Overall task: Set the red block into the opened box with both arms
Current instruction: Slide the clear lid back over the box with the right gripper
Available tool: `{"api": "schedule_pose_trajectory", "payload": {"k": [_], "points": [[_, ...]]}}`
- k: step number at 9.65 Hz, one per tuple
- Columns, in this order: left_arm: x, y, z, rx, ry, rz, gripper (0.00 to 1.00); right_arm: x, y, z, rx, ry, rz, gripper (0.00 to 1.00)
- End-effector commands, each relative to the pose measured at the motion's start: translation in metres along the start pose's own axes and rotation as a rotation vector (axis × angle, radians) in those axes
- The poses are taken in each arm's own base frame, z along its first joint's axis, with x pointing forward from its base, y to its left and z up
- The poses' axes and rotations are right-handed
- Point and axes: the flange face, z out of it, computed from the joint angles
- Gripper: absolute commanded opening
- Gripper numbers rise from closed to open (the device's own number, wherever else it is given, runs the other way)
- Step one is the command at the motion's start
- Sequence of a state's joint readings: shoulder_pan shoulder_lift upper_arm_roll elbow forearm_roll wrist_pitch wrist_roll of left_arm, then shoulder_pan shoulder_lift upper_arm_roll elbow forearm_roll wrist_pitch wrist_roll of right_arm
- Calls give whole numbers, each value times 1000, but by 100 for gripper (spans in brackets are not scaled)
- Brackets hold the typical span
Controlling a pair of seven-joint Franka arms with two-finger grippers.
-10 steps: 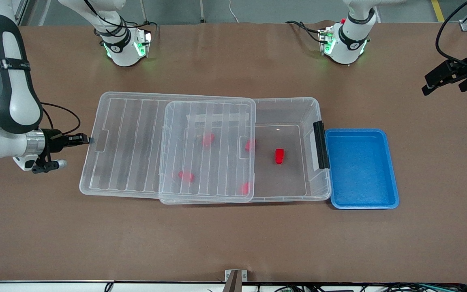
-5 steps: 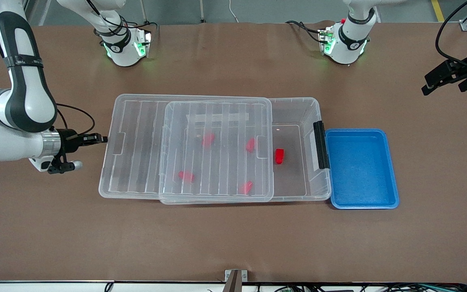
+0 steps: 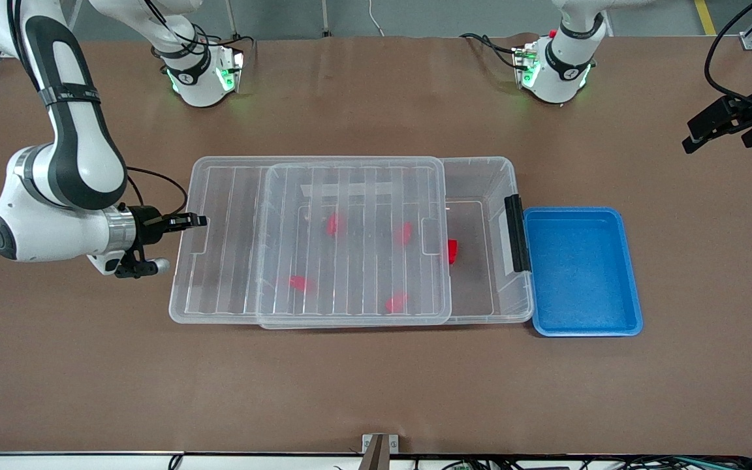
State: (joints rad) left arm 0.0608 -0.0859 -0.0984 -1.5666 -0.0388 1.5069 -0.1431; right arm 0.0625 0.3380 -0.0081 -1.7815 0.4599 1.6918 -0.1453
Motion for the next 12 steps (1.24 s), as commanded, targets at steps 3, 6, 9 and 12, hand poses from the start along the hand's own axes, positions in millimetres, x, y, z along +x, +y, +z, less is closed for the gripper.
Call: {"api": "schedule_pose_trajectory", "payload": {"k": [3,6,9,12], "points": [[3,-1,13,-21,-38,14,100,-6,24,-74,28,-1,5,0],[2,0,14,-27,-45,16,100,6,78,-42,-164,-30,-100,0],[4,2,16,-43,-52,20,100,11,65,-9,-165,-44,-108,0],[4,1,18,-46,-55,30,100,11,40,2,-4,-60,-101,0]]}}
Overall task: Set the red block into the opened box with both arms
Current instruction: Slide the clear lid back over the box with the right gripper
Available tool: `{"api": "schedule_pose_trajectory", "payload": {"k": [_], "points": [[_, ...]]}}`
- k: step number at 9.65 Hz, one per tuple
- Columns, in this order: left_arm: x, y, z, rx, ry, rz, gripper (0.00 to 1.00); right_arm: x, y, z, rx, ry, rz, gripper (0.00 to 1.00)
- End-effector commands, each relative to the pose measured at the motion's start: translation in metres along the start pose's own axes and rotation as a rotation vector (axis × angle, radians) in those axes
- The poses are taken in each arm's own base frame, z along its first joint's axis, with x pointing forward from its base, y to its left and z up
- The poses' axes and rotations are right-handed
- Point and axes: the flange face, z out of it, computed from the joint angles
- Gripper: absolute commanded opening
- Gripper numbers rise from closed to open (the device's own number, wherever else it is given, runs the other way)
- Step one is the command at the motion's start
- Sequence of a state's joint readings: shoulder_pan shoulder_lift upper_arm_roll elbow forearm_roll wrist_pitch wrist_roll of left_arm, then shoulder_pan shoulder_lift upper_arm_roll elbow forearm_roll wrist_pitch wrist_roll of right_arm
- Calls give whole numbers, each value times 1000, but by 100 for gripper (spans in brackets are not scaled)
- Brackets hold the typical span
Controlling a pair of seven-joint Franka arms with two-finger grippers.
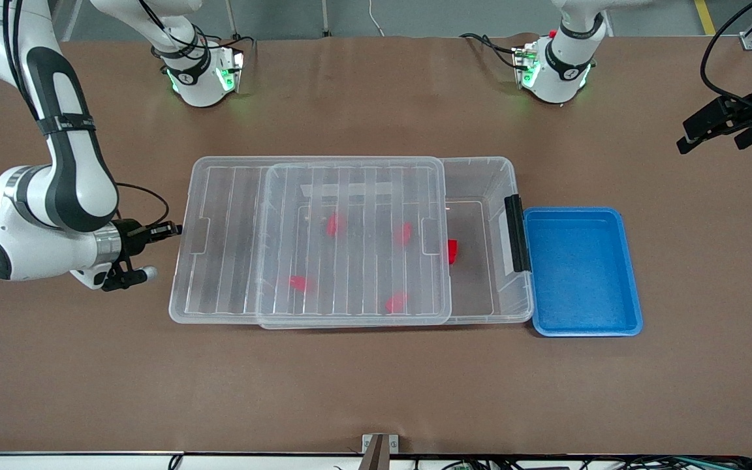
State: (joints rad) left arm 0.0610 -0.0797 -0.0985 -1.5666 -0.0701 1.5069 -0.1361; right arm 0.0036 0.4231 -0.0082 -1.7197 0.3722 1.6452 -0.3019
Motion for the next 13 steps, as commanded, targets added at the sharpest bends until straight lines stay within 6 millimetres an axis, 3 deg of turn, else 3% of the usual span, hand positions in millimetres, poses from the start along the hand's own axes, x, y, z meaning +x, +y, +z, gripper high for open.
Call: {"api": "schedule_pose_trajectory", "payload": {"k": [1,7,10,12,13], "points": [[4,-6,15,-15,-44,15,100,-2,-26,6,59,-4,-13,0],[7,-8,17,-17,-39,12,100,15,-80,36,135,-17,-6,0],[7,-8,17,-18,-41,13,100,19,-91,43,154,-17,10,1],[6,-7,17,-16,-45,15,100,19,-87,39,158,-15,12,1],[5,-6,15,-16,-42,14,100,19,-81,26,146,-5,14,4]]}}
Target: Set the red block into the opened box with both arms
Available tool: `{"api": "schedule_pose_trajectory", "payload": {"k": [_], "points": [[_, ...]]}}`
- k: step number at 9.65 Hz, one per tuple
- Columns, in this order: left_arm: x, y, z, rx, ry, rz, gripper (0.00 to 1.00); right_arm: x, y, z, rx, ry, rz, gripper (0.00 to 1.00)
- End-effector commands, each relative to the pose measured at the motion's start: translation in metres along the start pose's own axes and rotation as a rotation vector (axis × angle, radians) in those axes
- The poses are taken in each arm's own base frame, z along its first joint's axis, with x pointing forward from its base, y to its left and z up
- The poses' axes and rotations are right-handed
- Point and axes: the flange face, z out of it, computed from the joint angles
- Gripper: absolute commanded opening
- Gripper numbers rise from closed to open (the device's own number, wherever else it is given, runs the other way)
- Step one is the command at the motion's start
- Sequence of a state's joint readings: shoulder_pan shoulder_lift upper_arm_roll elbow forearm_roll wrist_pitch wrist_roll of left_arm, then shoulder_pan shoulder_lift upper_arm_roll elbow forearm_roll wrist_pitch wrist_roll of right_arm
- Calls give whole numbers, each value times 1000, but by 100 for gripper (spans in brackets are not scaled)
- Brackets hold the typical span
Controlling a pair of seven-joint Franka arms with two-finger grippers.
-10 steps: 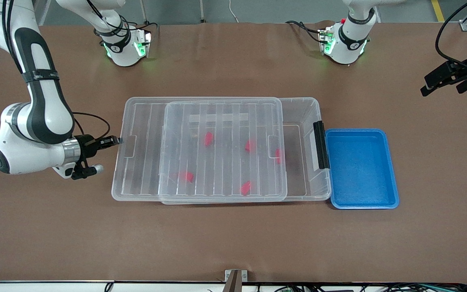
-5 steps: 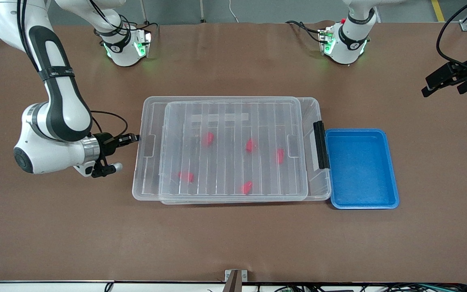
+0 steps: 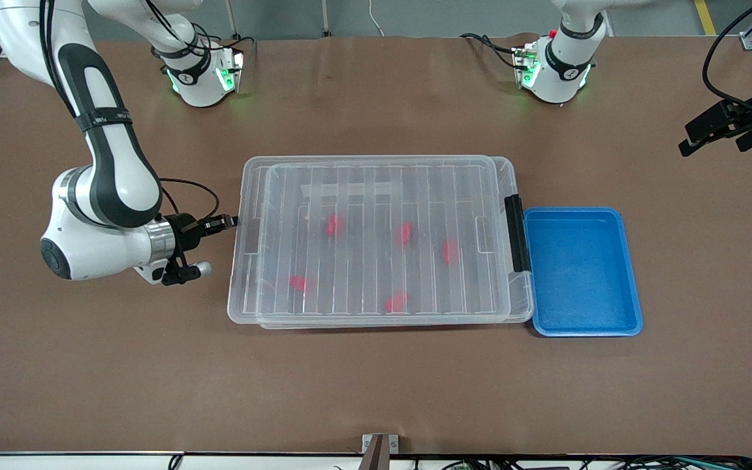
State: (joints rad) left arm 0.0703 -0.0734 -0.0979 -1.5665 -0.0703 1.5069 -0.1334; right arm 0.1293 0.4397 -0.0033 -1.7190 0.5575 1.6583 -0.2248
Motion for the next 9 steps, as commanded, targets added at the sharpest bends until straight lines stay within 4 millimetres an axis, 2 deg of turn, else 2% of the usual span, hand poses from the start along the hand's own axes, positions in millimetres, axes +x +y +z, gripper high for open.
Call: {"api": "schedule_pose_trajectory", "payload": {"k": [1,2,3,5,6,7,9], "points": [[2,0,12,-16,-37,23,100,-9,16,-35,-5,5,38,9],[2,-1,11,-16,-35,23,100,-18,17,-64,-75,33,102,24],[2,-1,9,-16,-31,25,100,-41,16,-103,-184,92,148,99],[1,-1,8,-6,-28,21,100,-99,26,-187,-302,245,205,100],[1,1,8,-1,-28,27,100,-126,32,-227,-323,335,313,100],[1,4,9,-1,-28,31,100,-145,30,-256,-332,398,400,100],[-2,13,9,57,-23,70,100,-180,5,-287,-401,421,413,100]]}}
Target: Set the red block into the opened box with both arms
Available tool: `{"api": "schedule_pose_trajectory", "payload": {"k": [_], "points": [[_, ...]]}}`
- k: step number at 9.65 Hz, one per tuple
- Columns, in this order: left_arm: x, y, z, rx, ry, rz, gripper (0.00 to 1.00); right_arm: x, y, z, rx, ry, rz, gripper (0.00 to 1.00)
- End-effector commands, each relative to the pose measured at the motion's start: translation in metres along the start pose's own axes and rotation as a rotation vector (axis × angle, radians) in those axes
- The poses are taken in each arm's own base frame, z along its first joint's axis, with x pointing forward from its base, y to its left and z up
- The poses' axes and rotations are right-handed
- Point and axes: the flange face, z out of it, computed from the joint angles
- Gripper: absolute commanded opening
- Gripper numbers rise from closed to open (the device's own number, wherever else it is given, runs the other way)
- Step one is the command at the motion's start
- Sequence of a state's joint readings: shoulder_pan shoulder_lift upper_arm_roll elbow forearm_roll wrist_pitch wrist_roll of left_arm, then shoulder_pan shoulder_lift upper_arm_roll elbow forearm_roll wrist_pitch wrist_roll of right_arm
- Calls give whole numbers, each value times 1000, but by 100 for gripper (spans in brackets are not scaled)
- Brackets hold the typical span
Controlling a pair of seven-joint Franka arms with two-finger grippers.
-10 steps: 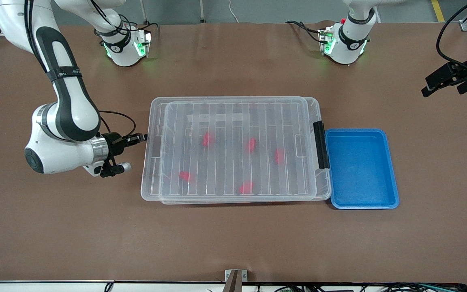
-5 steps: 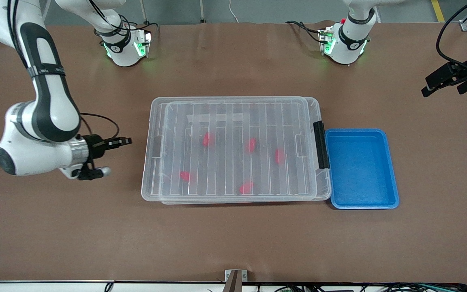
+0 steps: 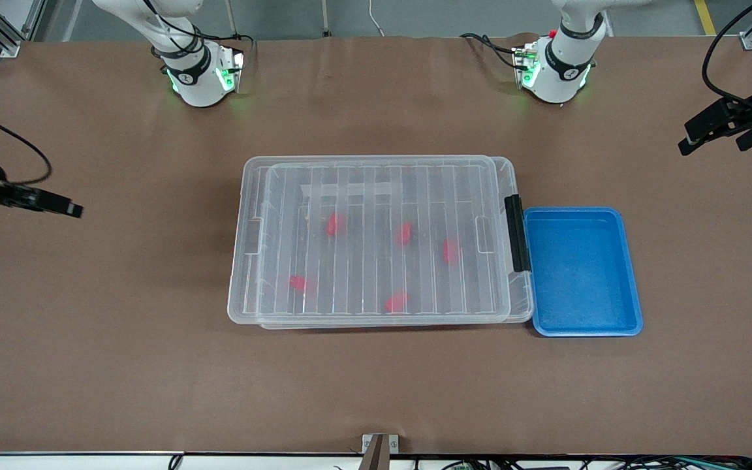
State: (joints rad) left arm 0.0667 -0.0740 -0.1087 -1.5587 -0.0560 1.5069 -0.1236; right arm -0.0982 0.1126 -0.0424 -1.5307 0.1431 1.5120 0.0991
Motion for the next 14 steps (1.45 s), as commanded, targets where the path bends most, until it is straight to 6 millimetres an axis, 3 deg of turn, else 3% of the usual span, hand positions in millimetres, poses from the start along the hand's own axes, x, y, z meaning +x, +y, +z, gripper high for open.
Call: {"api": "schedule_pose_trajectory", "payload": {"k": [1,2,3,5,7,10,14], "points": [[-5,15,10,62,-26,74,100,-39,-10,-55,-77,82,16,100],[-5,14,9,61,-25,73,100,-60,-12,-75,-77,99,3,100],[-5,14,8,62,-22,73,100,-68,-8,-85,-75,104,3,100],[-5,12,6,63,-25,80,100,-66,5,-102,-68,138,3,100],[-3,9,4,62,-20,73,100,-63,4,-93,-73,118,15,100],[-5,8,6,83,-35,73,100,-60,13,-96,-179,136,-12,100],[-6,7,5,93,-35,77,100,-62,10,-93,-93,114,-19,100]]}}
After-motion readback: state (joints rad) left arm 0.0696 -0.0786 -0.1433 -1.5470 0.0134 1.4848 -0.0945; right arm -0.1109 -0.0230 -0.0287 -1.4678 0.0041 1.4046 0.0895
